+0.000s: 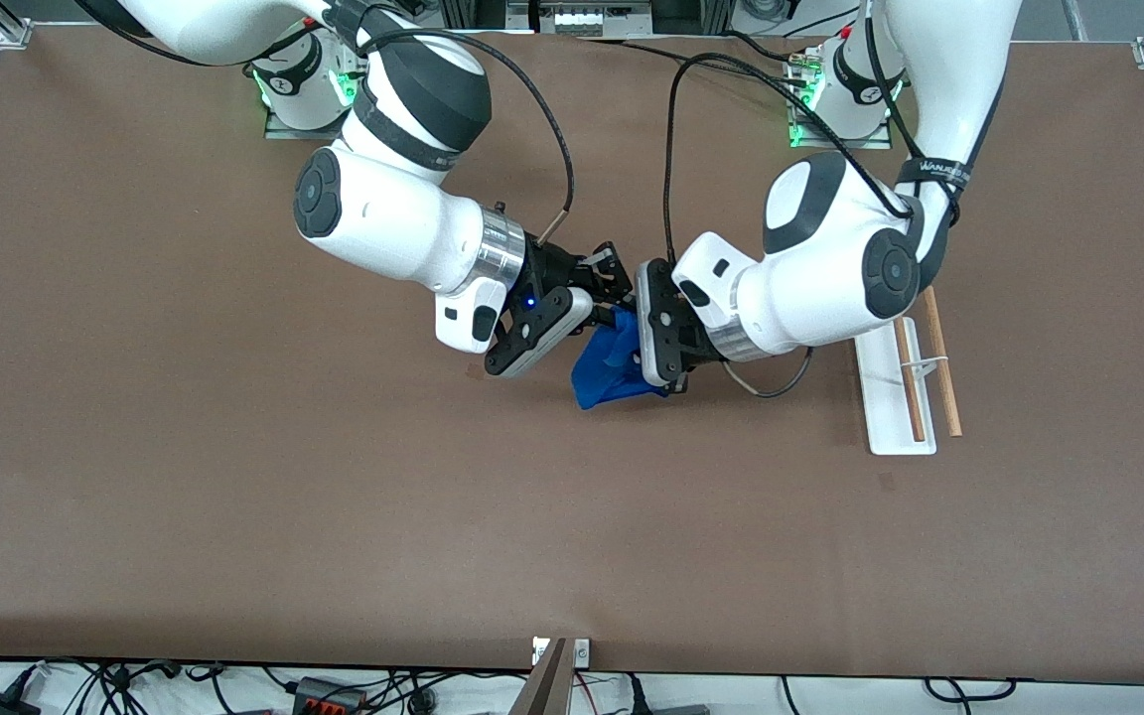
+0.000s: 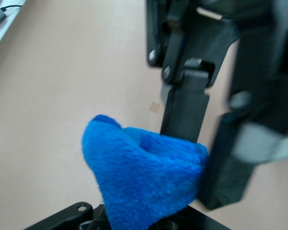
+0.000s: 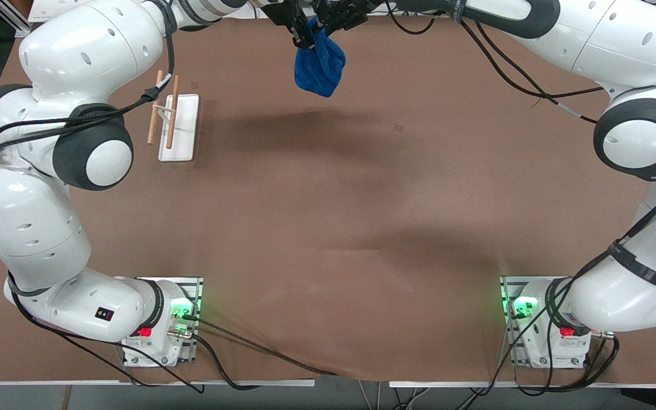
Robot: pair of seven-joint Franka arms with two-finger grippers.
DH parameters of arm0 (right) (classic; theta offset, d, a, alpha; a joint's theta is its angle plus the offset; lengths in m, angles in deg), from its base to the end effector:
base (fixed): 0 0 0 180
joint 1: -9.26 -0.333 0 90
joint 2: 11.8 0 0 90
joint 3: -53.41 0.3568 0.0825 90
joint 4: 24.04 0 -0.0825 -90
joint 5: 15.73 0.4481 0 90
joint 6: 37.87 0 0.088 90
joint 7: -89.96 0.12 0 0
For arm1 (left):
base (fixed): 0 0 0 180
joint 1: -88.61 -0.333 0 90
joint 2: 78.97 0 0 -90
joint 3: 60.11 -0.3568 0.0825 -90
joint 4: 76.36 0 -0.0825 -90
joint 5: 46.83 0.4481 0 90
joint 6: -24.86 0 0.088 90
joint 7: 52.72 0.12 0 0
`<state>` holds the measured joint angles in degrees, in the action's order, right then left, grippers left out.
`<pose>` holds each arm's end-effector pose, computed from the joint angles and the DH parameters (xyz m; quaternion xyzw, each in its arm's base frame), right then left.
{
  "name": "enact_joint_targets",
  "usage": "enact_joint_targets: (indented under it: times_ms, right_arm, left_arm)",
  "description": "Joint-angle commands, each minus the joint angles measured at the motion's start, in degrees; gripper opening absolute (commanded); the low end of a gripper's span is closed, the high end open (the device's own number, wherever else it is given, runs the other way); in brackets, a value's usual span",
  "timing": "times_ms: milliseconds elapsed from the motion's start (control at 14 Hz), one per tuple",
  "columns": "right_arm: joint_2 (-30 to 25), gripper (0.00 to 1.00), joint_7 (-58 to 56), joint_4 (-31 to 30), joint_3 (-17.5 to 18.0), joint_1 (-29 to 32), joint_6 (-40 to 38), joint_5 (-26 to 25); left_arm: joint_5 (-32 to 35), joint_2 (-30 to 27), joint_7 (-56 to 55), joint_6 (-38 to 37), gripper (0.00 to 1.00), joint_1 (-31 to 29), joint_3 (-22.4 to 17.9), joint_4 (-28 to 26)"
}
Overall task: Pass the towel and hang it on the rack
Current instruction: 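Grasp the towel with the left gripper beside the right gripper, then open the right gripper and withdraw while the left gripper carries towel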
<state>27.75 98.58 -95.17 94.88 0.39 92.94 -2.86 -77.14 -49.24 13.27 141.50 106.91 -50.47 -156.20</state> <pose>0.6645 0.5300 0.4962 -0.9086 -0.1763 -0.0673 0.3726 0.7059 -0.3836 0.4374 0.7330 -0.6169 0.1491 0.2447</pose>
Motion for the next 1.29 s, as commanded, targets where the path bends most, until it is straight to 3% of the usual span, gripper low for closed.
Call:
enact_joint_targets:
  times_ms: [0,215,430,573,645,932,1218]
  right_arm:
    - [-0.6,1.0,0.4,-0.5,0.5,0.5,0.7,-0.4]
    - [-1.0,1.0,0.3,-0.5,0.4,2.4,-0.4,-0.7]
    - [-1.0,1.0,0.2,-0.6,0.2,7.8,-5.8,-1.1]
    - [-0.9,1.0,0.3,-0.9,0.1,11.8,-12.3,-6.7]
    - [-1.0,1.0,0.3,-0.9,0.1,13.1,-15.5,-10.9]
    - [-1.0,1.0,1.8,-0.8,0.0,17.7,-27.7,-20.0]
    - [-4.0,1.0,6.7,-0.8,-0.7,19.2,-38.5,-33.8]
  left_arm:
    - [0.9,-0.9,3.3,-1.0,0.01,-2.0,-0.1,0.3]
    - [0.9,-2.6,3.6,-7.0,0.01,-6.1,-0.3,0.3]
    - [6.4,-7.2,-1.0,-15.8,0.0,-12.9,-0.4,-1.6]
    - [11.6,-9.9,-8.0,-22.6,0.0,-17.5,0.0,-1.6]
    - [12.5,-10.5,-8.1,-24.6,0.0,-18.8,-0.3,-1.6]
    - [21.8,-14.9,-11.7,-33.3,0.0,-23.8,-0.4,-3.9]
    - [25.3,-22.8,-23.3,-33.8,0.0,-27.2,-0.2,-13.5]
